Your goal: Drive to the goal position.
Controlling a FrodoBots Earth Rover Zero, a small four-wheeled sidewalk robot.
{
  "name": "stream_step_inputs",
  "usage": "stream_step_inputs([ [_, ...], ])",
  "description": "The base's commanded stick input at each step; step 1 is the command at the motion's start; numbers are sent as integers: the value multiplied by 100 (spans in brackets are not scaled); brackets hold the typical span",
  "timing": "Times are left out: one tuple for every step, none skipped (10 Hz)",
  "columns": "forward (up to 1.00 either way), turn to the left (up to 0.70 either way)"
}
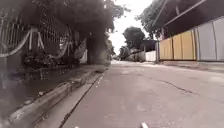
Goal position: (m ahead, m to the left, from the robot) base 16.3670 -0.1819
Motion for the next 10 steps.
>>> stream_step_inputs([
  [0, 0],
  [0, 0],
  [0, 0],
  [0, 0],
  [0, 0],
  [0, 0],
  [0, 0],
  [7, 0],
  [28, 0],
  [54, 0],
])
